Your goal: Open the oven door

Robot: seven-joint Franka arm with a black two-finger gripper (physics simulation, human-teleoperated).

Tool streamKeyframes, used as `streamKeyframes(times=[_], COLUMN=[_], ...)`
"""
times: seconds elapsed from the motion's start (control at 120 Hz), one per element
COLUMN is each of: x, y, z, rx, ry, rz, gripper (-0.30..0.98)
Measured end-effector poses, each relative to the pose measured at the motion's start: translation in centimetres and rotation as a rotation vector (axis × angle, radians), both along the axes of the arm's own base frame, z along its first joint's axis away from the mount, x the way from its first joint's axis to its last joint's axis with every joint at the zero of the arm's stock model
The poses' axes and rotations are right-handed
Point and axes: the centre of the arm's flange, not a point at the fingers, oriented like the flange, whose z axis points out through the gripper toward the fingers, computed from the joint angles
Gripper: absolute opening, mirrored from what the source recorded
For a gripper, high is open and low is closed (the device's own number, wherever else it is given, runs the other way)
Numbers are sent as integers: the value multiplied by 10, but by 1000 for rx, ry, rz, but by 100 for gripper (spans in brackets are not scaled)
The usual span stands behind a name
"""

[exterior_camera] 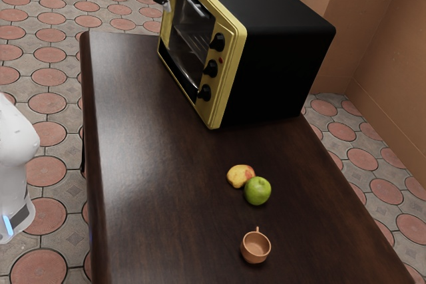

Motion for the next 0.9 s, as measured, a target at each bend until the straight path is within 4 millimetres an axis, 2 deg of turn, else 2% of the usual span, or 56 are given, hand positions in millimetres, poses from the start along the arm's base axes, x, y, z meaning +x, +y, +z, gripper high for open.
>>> streamKeyframes(times=[0.117, 0.225, 0.6, 0.717, 0.9], x=[-3, 6, 23, 21, 29], y=[15, 29, 37, 48, 62], z=[-3, -13, -23, -24, -26], rx=[-3, -7, -1, 4, 7], ry=[6, 29, 47, 45, 43], rz=[5, 7, -73, -68, -80], gripper=[69, 69, 69, 69, 69])
